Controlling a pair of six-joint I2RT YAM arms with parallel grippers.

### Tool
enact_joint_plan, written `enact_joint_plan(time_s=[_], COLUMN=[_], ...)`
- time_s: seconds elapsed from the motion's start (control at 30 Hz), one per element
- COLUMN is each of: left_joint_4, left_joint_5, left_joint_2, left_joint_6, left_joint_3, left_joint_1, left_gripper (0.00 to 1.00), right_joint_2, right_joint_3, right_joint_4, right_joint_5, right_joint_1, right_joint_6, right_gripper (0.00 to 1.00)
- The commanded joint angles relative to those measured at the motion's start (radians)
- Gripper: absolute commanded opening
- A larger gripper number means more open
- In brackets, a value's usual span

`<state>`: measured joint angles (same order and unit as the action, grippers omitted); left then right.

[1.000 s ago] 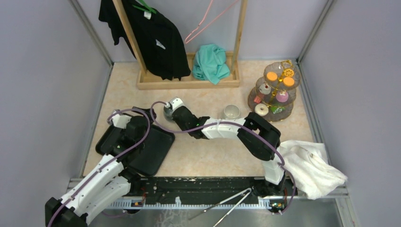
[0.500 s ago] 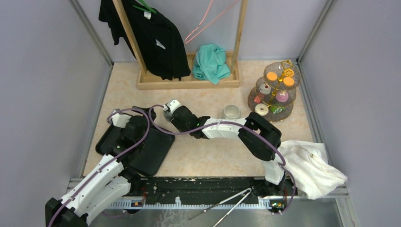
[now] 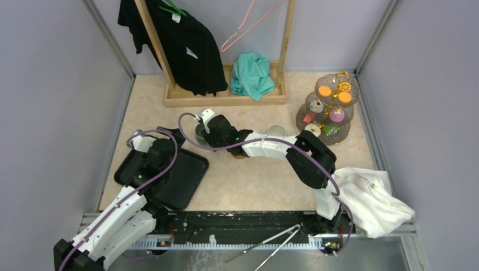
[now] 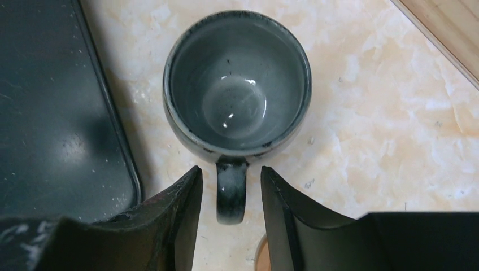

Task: Serve the afternoon tea
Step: Adjust the cup at the center of the board, then pick up the cup at the center of the board.

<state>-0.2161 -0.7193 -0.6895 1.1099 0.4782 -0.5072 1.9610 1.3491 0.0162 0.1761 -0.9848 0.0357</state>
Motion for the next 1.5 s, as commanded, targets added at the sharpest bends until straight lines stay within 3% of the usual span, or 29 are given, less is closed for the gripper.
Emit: enact_joint_plan(time_s=[0.0,0.7,0.8,0.93,1.0,1.23,1.47], left_joint_4=[0.024,0.034,0.033,0.034,0.034,0.039,0.053], left_joint_5=[0.004,0.027,0.029,0.03,0.031,0.039,0.059], left_joint_2=[0.013,0.04,0.042,0.045,0.047,0.049,0.041], left_joint_6=[-0.021,-0.024,-0.023,-0.023,-0.023,-0.022,-0.015], left_joint_3=[-0.004,-0.024,-0.028,-0.032,-0.034,-0.04,-0.053], left_joint_1=[0.013,0.024,0.025,0.03,0.031,0.036,0.037], left_gripper=[0.98,0.98,0.98,0.99,0.99,0.99,0.99], right_joint_2=[0.027,0.112,0.12,0.122,0.116,0.082,0.008], right_joint_3=[0.08,0.144,0.149,0.155,0.155,0.153,0.131], right_joint_4=[0.006,0.075,0.072,0.073,0.073,0.085,0.117], right_joint_5=[-0.029,-0.041,-0.041,-0.04,-0.037,-0.001,0.164], right_joint_1=[0.011,0.011,0.011,0.011,0.011,0.008,-0.007], right_joint_6=[0.012,0.045,0.046,0.046,0.047,0.063,0.131], right_gripper=[0.42,0.39,0.31,0.07,0.01,0.0,0.0])
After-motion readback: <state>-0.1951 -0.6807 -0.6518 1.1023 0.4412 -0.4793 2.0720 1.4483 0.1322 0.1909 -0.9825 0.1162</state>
